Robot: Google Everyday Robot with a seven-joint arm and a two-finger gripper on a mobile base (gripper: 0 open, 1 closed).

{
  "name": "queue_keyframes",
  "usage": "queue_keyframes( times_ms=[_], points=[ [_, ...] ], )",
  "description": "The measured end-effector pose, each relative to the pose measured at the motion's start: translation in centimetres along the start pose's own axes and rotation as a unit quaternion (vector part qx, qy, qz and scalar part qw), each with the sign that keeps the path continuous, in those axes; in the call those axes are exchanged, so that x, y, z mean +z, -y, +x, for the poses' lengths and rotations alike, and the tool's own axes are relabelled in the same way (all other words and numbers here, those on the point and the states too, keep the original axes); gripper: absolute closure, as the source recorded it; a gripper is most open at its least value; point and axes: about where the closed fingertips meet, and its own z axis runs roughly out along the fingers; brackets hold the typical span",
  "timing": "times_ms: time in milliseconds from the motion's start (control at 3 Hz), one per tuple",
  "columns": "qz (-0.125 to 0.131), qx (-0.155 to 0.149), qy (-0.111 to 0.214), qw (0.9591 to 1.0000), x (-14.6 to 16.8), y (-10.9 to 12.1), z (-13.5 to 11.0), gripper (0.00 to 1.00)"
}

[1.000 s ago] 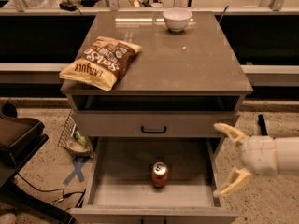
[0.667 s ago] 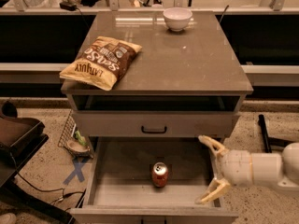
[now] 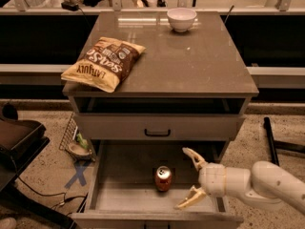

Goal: Pick coke can from middle drawer and place on counter

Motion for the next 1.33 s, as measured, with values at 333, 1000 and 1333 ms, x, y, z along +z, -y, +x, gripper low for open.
queue_keyframes(
  times_ms=[333,1000,1333],
  points=[
    [0.007,0.001,0.001,1.0000,0.9,0.3,0.9,0.00],
    [0.013,0.029,0.025,0.9992,2.8,2.6,4.0,0.00],
    [0.029,0.052,0.025,0.9979,5.2,6.1,9.6,0.00]
  ],
)
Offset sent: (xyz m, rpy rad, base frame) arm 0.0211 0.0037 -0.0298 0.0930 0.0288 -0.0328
